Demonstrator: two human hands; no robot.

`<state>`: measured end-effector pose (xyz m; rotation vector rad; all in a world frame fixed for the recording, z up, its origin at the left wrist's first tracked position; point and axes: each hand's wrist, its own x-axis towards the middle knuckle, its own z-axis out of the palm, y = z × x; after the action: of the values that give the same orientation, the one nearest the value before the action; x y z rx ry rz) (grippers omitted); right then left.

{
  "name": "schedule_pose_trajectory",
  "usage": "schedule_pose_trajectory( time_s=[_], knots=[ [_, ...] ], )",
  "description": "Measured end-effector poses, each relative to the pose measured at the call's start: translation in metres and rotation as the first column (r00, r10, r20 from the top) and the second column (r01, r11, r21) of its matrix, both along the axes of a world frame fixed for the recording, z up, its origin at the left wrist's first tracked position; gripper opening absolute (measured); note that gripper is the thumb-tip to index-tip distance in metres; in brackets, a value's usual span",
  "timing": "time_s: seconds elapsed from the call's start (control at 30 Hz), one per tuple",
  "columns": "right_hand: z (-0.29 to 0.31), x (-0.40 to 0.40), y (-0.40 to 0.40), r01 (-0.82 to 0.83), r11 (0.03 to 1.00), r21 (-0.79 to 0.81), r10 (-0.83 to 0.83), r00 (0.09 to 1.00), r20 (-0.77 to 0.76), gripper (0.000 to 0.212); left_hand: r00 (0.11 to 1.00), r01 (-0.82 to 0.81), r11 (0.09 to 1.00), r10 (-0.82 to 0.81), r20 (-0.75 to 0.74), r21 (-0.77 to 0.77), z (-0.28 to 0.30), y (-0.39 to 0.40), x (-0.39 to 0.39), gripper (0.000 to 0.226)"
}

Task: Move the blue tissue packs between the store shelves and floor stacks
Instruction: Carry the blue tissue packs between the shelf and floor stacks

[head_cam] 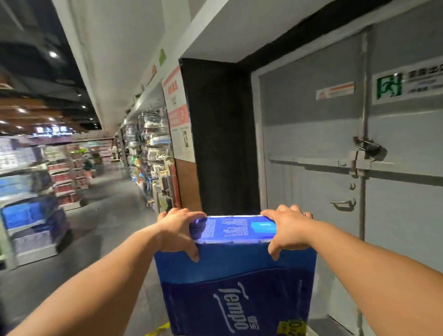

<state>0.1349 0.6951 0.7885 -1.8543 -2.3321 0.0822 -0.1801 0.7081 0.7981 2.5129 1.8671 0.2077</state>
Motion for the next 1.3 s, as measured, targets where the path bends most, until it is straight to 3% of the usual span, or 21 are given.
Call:
schedule_pose_trajectory(
  time_s=[0.27,0.6,0.8,1.1,1.3],
  knots=[
    [0.02,-0.099,0.179,-0.273,0.961,0.039,0.272,0.962,0.01,0.107,0.956,-0.291,0.956,0.29,0.042,0.028,0.016,0.082,-0.087,0.119],
    [-0.005,-0.314,0.323,-0.577,0.816,-0.047,0.578,0.815,0.03,0.113,0.808,-0.587,0.808,0.589,0.035,-0.041,-0.016,0.132,-0.258,0.119],
    [-0.016,-0.479,0.396,-0.659,0.75,-0.055,0.661,0.744,0.099,0.116,0.727,-0.684,0.726,0.686,0.024,-0.07,-0.027,0.174,-0.398,0.116],
    [-0.009,-0.698,0.479,-0.785,0.618,0.039,0.783,0.619,0.061,0.113,0.576,-0.817,0.576,0.817,-0.013,0.01,-0.006,0.21,-0.558,0.109],
    [-0.016,-0.837,0.528,-0.866,0.5,0.017,0.866,0.5,0.004,0.115,0.466,-0.884,0.467,0.884,-0.038,0.015,-0.003,0.24,-0.667,0.114]
  ],
)
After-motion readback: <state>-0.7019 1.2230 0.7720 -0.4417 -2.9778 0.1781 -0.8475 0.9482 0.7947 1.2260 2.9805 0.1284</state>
